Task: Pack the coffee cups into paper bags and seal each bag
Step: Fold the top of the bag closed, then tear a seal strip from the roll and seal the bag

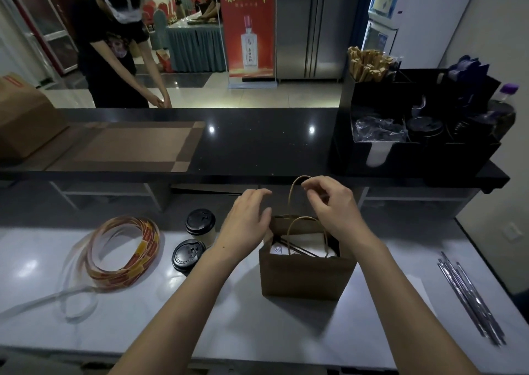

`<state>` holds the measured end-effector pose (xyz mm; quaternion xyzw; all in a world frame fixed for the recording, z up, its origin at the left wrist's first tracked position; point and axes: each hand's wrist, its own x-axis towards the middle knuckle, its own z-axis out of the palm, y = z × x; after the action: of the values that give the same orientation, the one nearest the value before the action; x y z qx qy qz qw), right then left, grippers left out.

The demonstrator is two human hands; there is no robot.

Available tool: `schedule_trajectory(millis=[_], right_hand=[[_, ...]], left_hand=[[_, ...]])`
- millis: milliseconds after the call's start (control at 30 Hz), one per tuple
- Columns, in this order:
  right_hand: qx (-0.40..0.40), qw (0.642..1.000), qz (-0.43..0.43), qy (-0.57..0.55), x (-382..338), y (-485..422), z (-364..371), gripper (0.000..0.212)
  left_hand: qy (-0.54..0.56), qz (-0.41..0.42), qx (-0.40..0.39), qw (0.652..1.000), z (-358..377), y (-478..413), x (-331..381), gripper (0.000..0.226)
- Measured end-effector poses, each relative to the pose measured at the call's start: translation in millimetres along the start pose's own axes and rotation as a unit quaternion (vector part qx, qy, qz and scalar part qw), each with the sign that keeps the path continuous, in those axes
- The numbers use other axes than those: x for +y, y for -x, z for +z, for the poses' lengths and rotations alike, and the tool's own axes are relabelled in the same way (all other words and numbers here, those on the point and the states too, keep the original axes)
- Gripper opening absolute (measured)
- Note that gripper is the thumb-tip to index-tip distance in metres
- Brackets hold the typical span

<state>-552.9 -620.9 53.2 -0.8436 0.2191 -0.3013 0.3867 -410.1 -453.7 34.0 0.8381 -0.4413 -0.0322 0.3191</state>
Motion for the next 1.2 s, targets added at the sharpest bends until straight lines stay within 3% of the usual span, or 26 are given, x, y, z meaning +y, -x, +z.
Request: schedule_trajectory(millis=[333,1200], right_hand=[[0.01,0.999,-0.04,0.028,-52.3,-35.2,54.7,0.016],[-0.18,0.984,0.007,0.011,-139.8,-34.3,369.6,0.018]], left_hand=[[0.027,0.035,0.033,0.998,-54.8,-20.3,-53.9,0.033],[-0.012,-0.138,0.041,0.99,-170.9,76.7,-349.7,0.023]])
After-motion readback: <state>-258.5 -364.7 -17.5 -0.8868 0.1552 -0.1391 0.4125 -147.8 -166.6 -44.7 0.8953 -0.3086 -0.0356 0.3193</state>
